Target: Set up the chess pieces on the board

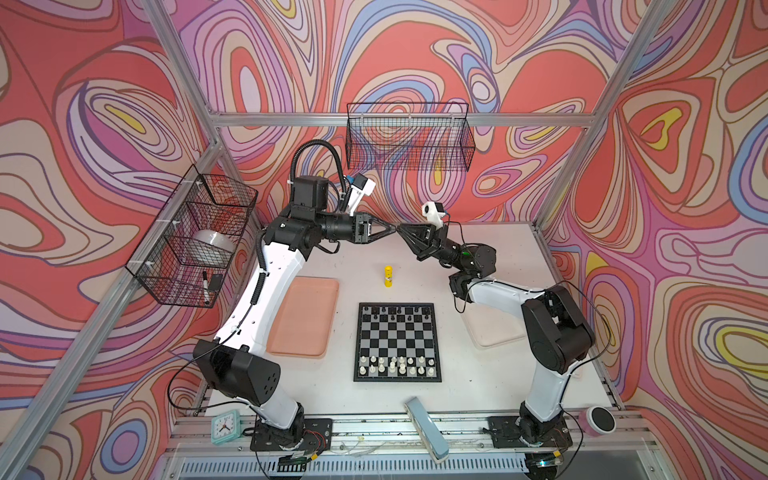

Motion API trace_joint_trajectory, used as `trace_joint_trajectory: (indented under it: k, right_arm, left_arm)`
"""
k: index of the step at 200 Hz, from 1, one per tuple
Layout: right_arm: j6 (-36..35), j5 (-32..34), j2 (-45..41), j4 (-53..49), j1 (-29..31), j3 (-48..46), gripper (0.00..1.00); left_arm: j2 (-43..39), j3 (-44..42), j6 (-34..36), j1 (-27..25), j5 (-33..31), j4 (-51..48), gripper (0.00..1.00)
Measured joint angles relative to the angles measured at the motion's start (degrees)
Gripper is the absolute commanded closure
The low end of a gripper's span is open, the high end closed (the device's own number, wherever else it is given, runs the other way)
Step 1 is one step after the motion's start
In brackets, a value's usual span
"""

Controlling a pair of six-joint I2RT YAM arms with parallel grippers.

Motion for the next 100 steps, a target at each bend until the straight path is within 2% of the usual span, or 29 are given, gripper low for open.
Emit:
trace_joint_trajectory:
  k: [54, 78, 100]
  right_arm:
    - [-0.2, 0.0, 0.0, 0.2, 0.0, 0.0, 0.92]
    - [-0.2, 0.0, 0.0, 0.2, 0.0, -0.1, 0.92]
    - [-0.3, 0.0, 0.0, 0.2, 0.0, -0.5, 0.92]
  left_arm:
    - [0.0, 0.0, -0.1, 0.0, 0.0, 0.0, 0.90]
    - [0.2, 0.0, -0.1, 0.0, 0.0, 0.0, 0.84]
    - [0.2, 0.0, -0.2, -0.3, -0.1, 0.0, 0.84]
